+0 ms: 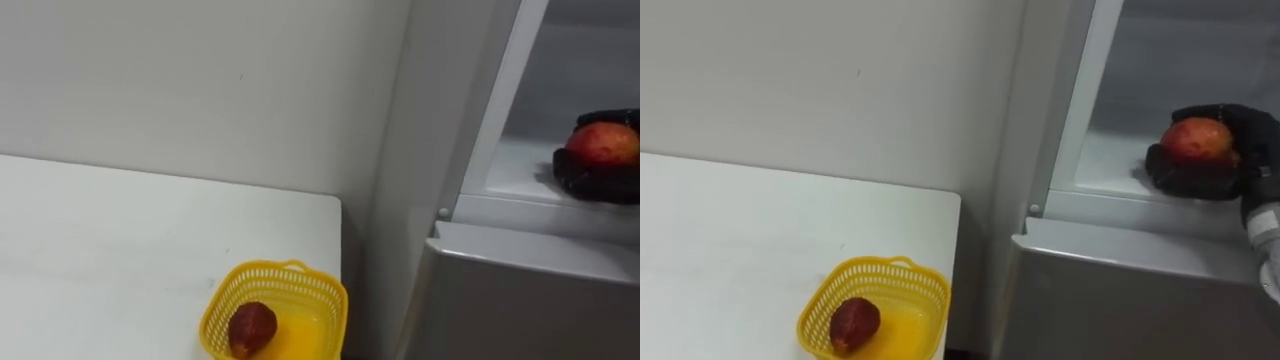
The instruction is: Retrieve from the upper fridge
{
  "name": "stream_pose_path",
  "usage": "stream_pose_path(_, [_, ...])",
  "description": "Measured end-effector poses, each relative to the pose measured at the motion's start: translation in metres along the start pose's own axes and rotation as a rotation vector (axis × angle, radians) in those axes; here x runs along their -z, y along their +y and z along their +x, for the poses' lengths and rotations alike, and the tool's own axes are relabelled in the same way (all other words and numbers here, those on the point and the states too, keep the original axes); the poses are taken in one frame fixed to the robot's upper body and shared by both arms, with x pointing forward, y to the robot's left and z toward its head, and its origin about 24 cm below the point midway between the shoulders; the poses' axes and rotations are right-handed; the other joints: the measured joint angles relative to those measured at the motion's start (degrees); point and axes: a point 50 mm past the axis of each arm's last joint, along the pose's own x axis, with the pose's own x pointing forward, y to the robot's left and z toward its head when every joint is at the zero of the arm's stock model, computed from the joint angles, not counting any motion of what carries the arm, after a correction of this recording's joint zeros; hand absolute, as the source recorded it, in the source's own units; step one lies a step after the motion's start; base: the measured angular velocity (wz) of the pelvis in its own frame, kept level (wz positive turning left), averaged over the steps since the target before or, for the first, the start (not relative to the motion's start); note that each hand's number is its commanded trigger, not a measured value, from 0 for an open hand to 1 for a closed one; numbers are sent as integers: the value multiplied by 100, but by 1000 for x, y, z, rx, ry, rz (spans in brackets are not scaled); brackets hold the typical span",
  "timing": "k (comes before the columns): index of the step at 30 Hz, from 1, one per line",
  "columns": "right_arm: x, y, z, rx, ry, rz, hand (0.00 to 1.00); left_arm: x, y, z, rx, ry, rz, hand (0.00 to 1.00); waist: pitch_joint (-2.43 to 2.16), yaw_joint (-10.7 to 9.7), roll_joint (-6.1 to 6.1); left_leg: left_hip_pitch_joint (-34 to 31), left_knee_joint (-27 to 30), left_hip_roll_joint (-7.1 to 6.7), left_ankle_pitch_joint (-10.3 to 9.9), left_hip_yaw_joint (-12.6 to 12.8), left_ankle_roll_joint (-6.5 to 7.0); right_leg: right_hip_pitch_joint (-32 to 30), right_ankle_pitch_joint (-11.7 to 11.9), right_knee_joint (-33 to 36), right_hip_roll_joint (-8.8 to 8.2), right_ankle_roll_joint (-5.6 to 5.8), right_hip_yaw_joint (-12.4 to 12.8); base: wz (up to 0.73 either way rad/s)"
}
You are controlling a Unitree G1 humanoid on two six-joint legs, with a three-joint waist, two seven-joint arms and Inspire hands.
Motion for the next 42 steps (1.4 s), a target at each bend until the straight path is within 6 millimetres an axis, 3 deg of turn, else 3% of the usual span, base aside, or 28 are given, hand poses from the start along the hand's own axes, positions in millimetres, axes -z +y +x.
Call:
stream_pose_path(5, [-24, 22, -21, -30, -159, -39, 100, -3, -4, 0, 4, -7, -2, 0, 19, -96, 64, 28, -10, 9, -1, 13, 0, 9, 1, 10, -2, 1, 10, 0])
stream_pose_path(9, [-26, 33, -45, -33, -207, -40, 100, -4, -7, 0, 10, -8, -3, 0, -8, -118, 140, 72, -48, 7, -2, 28, 1, 42, 3, 29, -3, 5, 39, -1])
stream_pose_path(10, [-27, 34, -52, -29, -218, -35, 100, -4, -9, 0, 8, -11, -6, 0, 8, -134, 178, 114, -58, 5, -3, 44, 3, 71, 3, 44, -5, 6, 60, -11])
stream_pose_path(12, [-29, 34, -56, -14, -231, -22, 100, -3, -14, 0, 9, -9, -10, 0, 14, -153, 236, 142, -95, 7, -4, 100, 5, 58, -6, 79, -7, 14, 137, -14])
stream_pose_path(19, [-58, 17, -81, 142, -403, 23, 100, -4, -18, 1, 22, -12, -10, 0, 17, -263, 258, 152, -99, 23, 9, 279, 4, -10, -25, 86, 14, 6, 317, -10])
stream_pose_path(24, [-72, 24, -104, 175, -536, -91, 100, -3, -21, 2, 26, -6, -13, 0, 16, -290, 273, 140, -142, 31, 9, 351, 3, -70, -21, 83, 28, 4, 391, -10])
stream_pose_path(30, [-87, 47, -121, 125, -676, -177, 100, -9, -26, 3, 46, -13, 25, 0, 10, -197, 286, 151, -154, 42, 9, 430, 3, -98, -15, 95, 46, 8, 455, -5])
stream_pose_path(37, [-92, 81, -134, -49, -723, -185, 100, -29, -32, 6, 83, -57, 87, 0, 20, 100, 265, 151, -198, 41, 8, 409, 3, -108, -14, 78, 46, 8, 454, 0])
stream_pose_path(42, [-93, 101, -144, -141, -768, -232, 100, -30, -33, 6, 90, -63, 108, 0, 42, 310, 232, 137, -214, 39, 8, 414, 3, -131, -14, 84, 44, 9, 452, 0])
